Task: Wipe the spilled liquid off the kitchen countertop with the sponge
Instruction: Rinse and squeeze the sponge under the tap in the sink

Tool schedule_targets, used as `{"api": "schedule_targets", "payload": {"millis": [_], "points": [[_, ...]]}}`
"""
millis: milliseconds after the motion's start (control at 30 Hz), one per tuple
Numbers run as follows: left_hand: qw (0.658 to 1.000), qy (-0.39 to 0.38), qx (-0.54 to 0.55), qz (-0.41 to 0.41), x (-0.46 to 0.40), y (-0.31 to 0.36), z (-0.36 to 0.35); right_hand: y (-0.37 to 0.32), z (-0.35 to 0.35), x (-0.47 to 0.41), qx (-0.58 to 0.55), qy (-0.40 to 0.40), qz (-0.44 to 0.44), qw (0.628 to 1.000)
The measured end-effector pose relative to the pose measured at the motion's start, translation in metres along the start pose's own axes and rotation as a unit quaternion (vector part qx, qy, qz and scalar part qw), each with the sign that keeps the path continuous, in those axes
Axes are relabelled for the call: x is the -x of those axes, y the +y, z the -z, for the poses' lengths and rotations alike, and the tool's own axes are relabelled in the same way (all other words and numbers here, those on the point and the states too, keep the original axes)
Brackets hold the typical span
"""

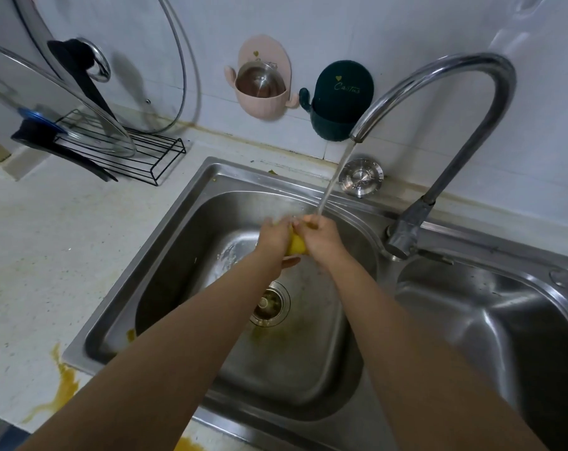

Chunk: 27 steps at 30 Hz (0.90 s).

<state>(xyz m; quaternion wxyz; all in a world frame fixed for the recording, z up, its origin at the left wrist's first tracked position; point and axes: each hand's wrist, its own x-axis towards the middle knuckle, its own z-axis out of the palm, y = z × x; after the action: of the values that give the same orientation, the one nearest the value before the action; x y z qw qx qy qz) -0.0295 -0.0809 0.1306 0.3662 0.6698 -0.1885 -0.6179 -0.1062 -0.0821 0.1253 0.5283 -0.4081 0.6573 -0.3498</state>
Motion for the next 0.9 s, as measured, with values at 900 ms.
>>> {"api": "schedule_targets", "payload": {"millis": [900], "points": [[0.977, -0.038, -0.19, -0.092, 0.003, 0.001, -0.001, -0.006, 0.006, 0.0, 0.027, 0.0, -0.042, 0.999]]}}
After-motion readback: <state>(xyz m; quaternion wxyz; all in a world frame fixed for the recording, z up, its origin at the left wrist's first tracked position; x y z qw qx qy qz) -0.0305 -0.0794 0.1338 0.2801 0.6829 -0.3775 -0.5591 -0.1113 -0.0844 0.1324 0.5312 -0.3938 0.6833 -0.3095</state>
